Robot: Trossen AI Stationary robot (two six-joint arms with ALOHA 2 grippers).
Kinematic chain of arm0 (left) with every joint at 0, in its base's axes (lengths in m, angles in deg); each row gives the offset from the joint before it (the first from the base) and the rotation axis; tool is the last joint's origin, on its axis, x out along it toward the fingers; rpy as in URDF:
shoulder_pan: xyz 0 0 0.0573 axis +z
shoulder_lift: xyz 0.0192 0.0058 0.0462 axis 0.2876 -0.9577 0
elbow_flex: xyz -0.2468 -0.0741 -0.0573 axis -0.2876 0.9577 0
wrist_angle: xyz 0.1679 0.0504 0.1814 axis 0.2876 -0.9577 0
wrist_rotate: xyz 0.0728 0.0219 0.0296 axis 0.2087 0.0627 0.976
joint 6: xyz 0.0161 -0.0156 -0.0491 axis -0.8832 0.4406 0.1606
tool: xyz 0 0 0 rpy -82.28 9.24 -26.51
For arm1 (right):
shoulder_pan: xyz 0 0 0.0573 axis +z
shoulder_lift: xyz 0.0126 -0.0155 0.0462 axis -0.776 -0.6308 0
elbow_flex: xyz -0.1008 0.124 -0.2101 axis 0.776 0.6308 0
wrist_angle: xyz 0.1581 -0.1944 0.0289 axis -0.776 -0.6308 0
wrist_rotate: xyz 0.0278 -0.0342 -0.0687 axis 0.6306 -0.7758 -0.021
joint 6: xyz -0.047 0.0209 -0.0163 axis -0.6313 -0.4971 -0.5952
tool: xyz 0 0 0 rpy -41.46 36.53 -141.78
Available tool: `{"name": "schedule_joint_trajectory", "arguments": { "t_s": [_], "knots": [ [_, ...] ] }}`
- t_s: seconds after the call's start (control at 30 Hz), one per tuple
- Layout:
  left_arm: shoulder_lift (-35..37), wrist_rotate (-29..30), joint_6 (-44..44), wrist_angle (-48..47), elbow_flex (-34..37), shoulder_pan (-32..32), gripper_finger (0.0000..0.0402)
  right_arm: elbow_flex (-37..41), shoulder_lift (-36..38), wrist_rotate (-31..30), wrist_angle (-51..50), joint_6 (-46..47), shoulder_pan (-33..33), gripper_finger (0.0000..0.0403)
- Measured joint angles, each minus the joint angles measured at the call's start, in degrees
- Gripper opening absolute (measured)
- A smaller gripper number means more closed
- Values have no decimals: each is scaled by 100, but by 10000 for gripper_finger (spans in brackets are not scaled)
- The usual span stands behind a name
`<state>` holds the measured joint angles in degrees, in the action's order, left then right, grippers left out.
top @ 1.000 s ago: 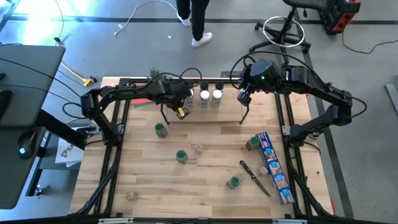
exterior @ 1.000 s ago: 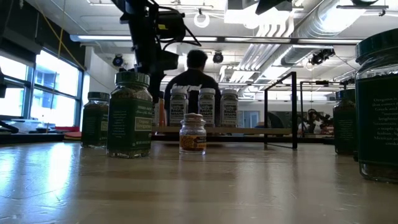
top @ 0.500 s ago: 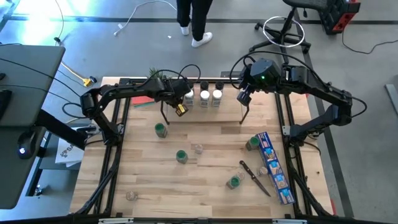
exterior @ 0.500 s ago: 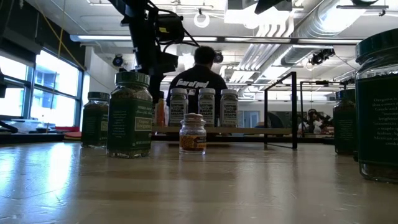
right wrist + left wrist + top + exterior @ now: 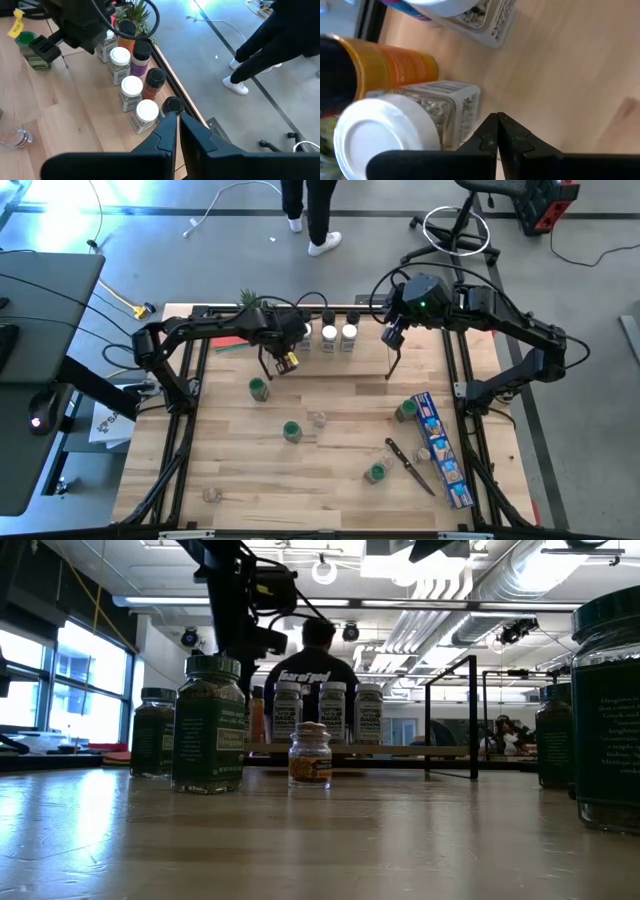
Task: Shelf spices
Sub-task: Adjust the white seasoning bottle
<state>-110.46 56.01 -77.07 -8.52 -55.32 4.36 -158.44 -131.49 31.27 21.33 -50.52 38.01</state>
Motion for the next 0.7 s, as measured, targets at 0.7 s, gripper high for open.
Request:
{"name": "schedule_joint_trajectory", "arguments": {
  "t_s": [0.7],
  "knots": [
    [-28, -257, -1057, -154, 11, 39, 0, 0, 0, 0, 4, -1, 0, 14]
  ]
}}
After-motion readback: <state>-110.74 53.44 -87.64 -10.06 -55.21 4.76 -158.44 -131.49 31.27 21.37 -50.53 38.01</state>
